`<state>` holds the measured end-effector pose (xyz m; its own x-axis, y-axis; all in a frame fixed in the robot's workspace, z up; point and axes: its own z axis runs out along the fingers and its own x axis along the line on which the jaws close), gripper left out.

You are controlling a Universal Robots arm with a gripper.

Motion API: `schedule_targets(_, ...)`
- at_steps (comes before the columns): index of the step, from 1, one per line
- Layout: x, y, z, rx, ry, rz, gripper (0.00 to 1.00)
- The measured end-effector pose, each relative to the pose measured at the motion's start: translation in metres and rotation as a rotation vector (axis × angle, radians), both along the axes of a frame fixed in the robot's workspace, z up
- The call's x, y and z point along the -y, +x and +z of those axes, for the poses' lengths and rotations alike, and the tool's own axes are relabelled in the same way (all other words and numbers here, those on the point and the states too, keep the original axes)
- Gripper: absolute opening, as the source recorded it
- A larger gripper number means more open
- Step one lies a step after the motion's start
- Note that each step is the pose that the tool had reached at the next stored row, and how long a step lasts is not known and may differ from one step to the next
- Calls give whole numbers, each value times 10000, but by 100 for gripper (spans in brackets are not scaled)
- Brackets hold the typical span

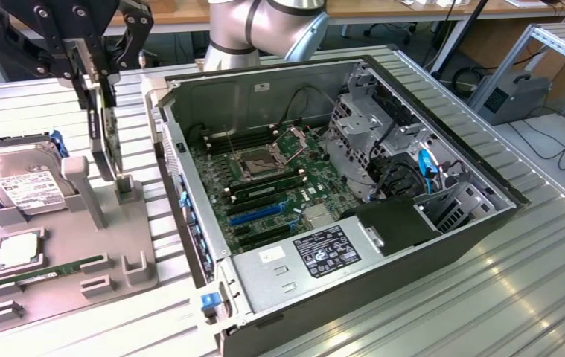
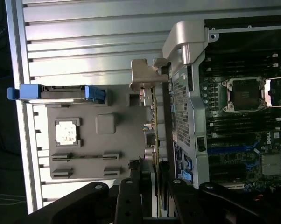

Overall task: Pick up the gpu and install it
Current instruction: 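Pick up the gpu and move the gpu toward the slot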

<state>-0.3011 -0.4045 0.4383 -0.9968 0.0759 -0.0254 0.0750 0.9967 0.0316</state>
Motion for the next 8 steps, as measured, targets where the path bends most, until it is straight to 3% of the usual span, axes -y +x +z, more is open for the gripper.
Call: schedule_targets(8,0,63,0,1,0,-1,27)
